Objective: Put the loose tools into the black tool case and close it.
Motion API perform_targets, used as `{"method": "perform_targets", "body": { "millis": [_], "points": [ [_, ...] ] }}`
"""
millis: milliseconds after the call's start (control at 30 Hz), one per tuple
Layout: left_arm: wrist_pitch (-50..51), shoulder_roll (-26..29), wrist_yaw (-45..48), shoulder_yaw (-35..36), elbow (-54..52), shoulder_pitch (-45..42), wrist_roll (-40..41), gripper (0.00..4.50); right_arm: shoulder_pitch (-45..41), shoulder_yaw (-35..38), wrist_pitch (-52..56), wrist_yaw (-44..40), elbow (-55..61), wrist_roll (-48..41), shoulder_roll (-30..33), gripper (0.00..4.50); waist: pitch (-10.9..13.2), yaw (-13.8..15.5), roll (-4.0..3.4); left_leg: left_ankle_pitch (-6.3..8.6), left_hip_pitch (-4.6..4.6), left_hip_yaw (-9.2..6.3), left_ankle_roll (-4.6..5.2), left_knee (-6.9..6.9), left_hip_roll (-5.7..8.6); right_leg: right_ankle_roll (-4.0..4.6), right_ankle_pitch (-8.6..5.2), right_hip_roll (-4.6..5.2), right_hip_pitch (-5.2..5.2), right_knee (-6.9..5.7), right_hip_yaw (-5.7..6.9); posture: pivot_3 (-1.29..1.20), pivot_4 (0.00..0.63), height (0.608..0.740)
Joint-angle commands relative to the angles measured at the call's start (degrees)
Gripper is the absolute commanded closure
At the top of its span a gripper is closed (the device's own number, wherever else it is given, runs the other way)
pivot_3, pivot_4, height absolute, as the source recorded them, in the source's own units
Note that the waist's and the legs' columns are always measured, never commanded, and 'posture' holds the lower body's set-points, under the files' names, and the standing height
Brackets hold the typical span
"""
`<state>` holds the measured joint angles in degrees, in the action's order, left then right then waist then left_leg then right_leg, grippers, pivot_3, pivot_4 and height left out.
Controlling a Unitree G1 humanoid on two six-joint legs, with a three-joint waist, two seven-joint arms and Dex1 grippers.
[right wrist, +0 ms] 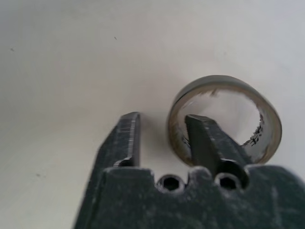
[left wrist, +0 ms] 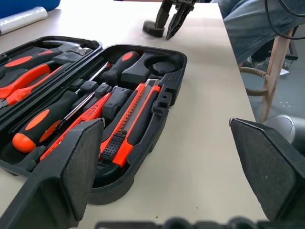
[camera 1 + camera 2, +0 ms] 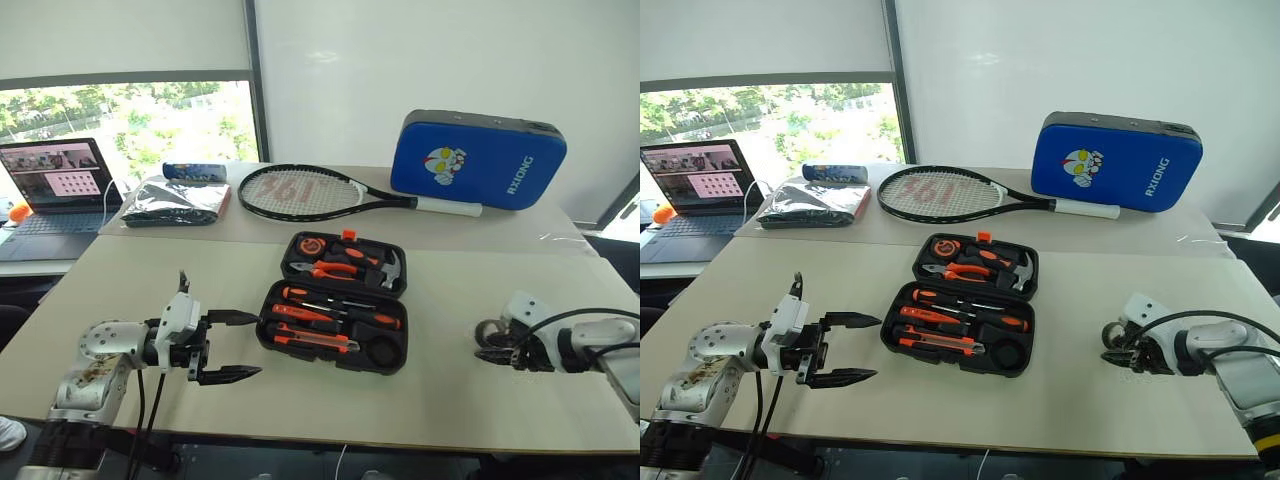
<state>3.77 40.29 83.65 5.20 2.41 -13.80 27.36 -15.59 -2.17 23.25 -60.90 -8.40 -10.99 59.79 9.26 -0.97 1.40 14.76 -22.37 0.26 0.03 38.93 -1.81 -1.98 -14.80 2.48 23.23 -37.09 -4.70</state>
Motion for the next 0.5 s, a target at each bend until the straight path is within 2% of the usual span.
{"method": "perform_targets", "body": {
  "millis": [33,67,133,233,367,433,500],
  "points": [
    [-0.4,0.2,-0.4,0.3,-1.8,-0.2,1.0,0.00,-2.1,1.4,-5.6,-3.3,-0.5,-0.5,-0.2,4.25,0.0,-0.1,0.00,0.00,0.02,0.00,0.00,0.00,-0.01,0.00,0.00,-0.01,-0.02,0.00,0.00,0.00,0.150,0.740],
    [-0.4,0.2,-0.4,0.3,-1.9,-0.1,1.1,0.00,-2.4,1.7,-6.3,-3.8,-0.1,-0.9,-0.4,4.45,0.0,-0.2,-0.01,0.00,0.03,-0.01,0.00,0.00,-0.01,0.00,0.00,-0.01,-0.01,0.00,0.01,0.00,0.150,0.740],
    [-0.4,0.1,-0.5,0.2,-2.1,0.0,1.1,0.00,-3.6,2.9,-9.1,-8.7,5.1,-5.5,-1.6,4.45,0.0,-0.3,-0.03,0.00,0.03,-0.01,0.00,-0.01,-0.03,0.01,0.00,-0.04,-0.01,-0.01,0.01,0.00,0.150,0.740],
    [-0.5,-0.1,-0.6,0.0,-2.3,0.2,1.0,0.00,-5.6,2.5,-5.0,-12.1,13.7,-11.1,-3.1,4.45,0.1,-0.7,-0.09,0.00,0.03,-0.02,0.00,-0.02,-0.06,0.01,0.01,-0.05,-0.01,-0.03,0.00,0.00,0.150,0.740],
    [-0.7,-0.3,-0.8,-0.4,-2.2,0.3,0.7,0.00,-10.8,-2.6,9.9,-8.6,24.1,-14.5,-5.8,4.45,0.1,-1.0,-0.10,0.00,0.04,-0.07,0.00,0.00,-0.07,0.03,0.02,-0.05,-0.01,-0.07,0.02,0.00,0.150,0.740],
    [-0.6,-0.3,-0.9,-0.5,-2.2,0.4,0.7,0.00,-12.7,-5.0,12.9,-7.6,25.8,-13.7,-6.7,4.45,0.1,-0.8,-0.05,0.00,0.03,-0.11,0.00,0.00,-0.07,0.03,0.02,-0.04,-0.02,-0.05,0.08,0.00,0.150,0.740],
    [-0.9,-0.4,-1.1,-0.9,-2.3,0.8,0.4,0.00,-15.6,-10.5,18.1,-5.7,27.2,-10.9,-7.9,4.45,0.1,-0.6,-0.05,0.00,-0.02,-0.13,0.00,0.01,-0.04,0.03,0.01,0.00,-0.01,-0.02,0.13,0.00,0.150,0.740]
  ]
}}
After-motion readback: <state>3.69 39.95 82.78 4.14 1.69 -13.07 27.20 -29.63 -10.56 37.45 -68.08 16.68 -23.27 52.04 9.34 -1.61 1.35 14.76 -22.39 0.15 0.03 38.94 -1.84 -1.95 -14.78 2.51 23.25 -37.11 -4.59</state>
